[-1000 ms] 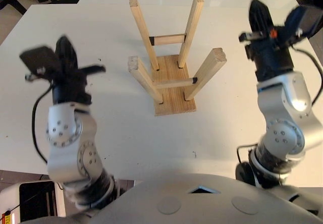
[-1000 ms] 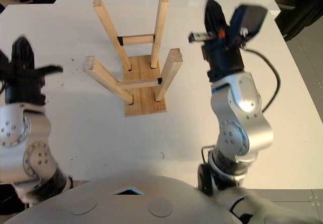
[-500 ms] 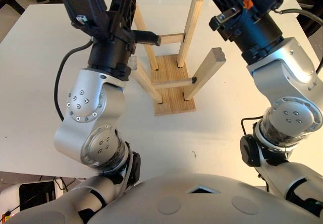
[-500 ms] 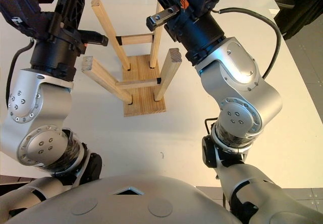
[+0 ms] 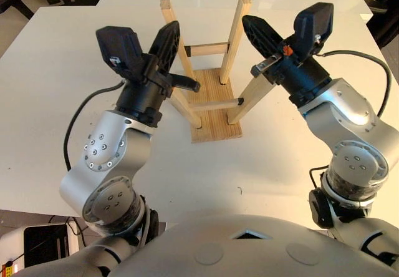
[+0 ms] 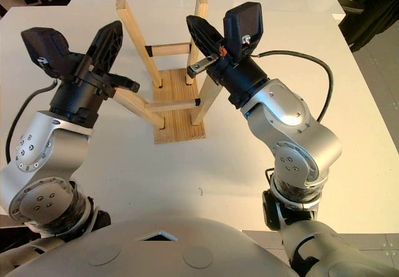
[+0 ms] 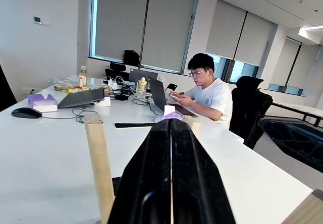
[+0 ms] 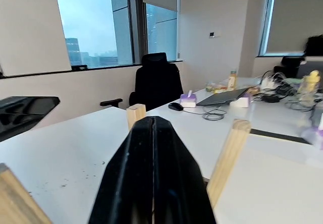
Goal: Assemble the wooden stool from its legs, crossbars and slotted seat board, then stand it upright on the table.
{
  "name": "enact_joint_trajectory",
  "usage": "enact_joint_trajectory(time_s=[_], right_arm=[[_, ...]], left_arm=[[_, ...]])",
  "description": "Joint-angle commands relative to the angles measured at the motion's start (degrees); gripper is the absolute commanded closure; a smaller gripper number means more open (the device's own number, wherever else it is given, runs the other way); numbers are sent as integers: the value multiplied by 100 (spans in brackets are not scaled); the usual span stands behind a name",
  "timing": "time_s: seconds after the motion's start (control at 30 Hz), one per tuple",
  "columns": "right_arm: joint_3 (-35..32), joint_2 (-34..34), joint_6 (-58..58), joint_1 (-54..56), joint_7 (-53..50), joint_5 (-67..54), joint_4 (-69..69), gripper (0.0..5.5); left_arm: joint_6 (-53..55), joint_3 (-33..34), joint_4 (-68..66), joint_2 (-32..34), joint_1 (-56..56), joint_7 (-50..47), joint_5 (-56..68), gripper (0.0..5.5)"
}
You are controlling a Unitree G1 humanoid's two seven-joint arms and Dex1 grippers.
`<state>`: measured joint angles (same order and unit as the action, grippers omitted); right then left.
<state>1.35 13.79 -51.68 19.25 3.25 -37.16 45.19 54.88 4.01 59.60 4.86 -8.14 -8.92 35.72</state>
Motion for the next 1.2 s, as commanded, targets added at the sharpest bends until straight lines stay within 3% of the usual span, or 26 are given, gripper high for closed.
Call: enact_joint_trajectory(time_s=[0.03, 0.13, 0.2, 0.33, 0.4, 0.47, 0.6, 0.73, 0.83, 0.93, 1.1, 1.2], right_arm=[[-19, -264, -112, -66, 27, -262, -325, 550], [-665, -569, 97, 442, -171, -819, -419, 550], [-1393, -748, 363, 1043, -525, -1618, -679, 550], [-2360, -282, 644, 1893, -705, -2623, -1385, 550], [-2402, 290, 567, 1731, -353, -2320, -1774, 550], [-1839, 1083, 720, 995, 651, -1455, -2228, 550], [-242, 2211, 2224, -410, 2568, 511, -3131, 550], [332, 2107, 3141, -536, 3680, 1056, -3943, 550], [543, 2022, 3516, -315, 4539, 1145, -4492, 550], [812, 1982, 3816, 260, 5795, 1159, -5287, 550], [1211, 1815, 3809, 1099, 7244, 1182, -5998, 550], [1298, 1656, 3901, 1334, 7593, 1286, -6310, 550]], left_arm=[[283, -144, -493, 25, 283, -64, -58, 548], [-180, 313, -477, -173, -181, -116, 97, 548], [-618, 956, -535, -328, -850, -328, 630, 548], [-1336, 2236, -1078, 12, -1713, -705, 2403, 548], [-1424, 2658, -1455, 402, -1464, -513, 3103, 548], [-1167, 2865, -1957, 894, -318, 367, 3123, 548], [-1155, 2024, -2901, 1829, 2188, 2625, 1957, 548], [-1513, 843, -2903, 2827, 3640, 4372, 1057, 548], [-1757, 296, -2786, 3018, 3616, 5015, 752, 548], [-2155, -401, -3140, 2910, 2774, 5337, 199, 548], [-2527, -879, -3680, 2776, 1740, 5415, -402, 548], [-2871, -1008, -4206, 2899, 1478, 5530, -872, 548]])
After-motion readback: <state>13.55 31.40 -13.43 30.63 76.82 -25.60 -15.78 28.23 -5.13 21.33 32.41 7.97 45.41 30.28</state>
